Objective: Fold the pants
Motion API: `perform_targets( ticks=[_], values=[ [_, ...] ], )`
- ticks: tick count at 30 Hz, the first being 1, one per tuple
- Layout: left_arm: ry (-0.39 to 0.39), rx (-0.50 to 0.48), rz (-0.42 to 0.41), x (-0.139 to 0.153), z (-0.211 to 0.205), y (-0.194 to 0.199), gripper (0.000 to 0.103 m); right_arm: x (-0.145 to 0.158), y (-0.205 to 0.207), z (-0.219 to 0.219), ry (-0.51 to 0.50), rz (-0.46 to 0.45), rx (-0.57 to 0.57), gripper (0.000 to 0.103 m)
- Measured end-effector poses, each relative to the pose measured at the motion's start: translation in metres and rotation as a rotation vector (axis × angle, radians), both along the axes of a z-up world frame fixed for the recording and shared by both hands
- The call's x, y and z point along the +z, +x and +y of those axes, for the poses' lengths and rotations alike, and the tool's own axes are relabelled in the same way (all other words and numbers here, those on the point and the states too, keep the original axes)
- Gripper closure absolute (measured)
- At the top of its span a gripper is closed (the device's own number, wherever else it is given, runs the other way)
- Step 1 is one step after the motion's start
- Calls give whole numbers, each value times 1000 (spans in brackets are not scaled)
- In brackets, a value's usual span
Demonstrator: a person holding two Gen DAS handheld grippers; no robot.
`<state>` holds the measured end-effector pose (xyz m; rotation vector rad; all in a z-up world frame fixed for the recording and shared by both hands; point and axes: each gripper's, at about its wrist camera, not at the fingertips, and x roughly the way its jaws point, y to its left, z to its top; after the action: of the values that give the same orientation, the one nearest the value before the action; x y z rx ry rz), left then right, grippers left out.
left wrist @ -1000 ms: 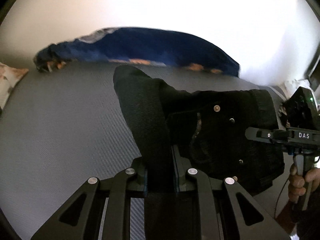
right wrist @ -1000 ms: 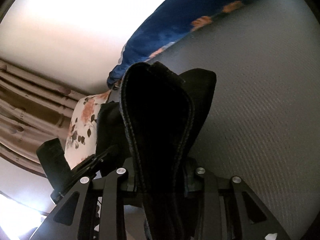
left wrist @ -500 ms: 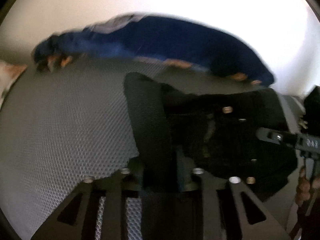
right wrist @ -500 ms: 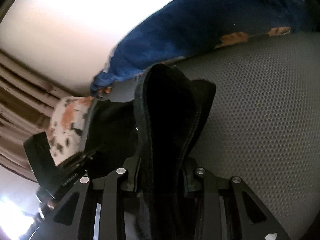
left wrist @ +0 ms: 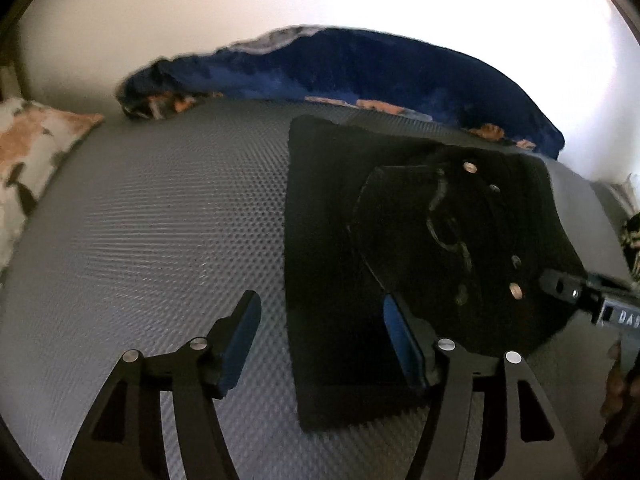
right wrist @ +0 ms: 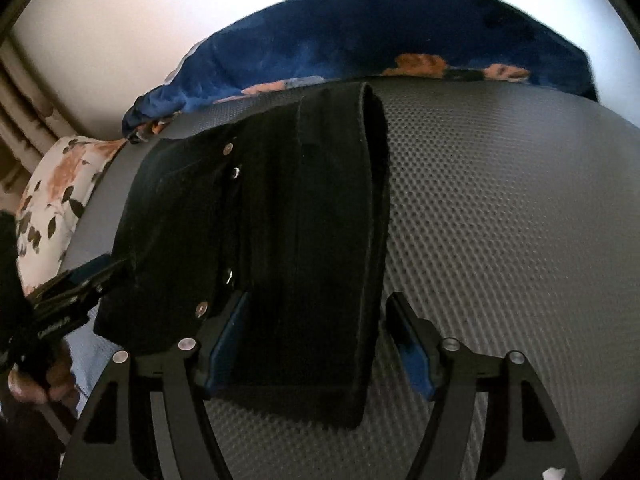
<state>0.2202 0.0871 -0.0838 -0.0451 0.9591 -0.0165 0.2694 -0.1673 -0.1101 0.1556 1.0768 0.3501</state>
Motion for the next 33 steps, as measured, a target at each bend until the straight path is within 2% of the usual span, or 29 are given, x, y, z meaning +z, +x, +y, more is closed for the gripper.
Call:
perform_targets(
  ticks=[4, 8, 12, 15, 23, 33],
  values=[
    [74, 45, -45, 23, -8, -34, 33, 20, -20, 10, -81, -56, -36, 26],
    [97, 61, -77, 37, -17, -67, 28, 42, -51, 22, -137, -111, -58, 18],
    [134, 60, -110, 46, -24, -102, 27, 62, -84, 36, -171, -164, -75, 12],
    [130, 87, -126, 51, -23, -119, 27, 71, -104, 42, -186, -203, -87, 9],
    [135, 108, -166, 61, -26, -156, 27, 79, -136, 60, -200, -241, -83, 6],
    [132, 133, -174, 60, -21, -169, 27, 77, -151, 68, -211, -239, -78, 5]
  ],
)
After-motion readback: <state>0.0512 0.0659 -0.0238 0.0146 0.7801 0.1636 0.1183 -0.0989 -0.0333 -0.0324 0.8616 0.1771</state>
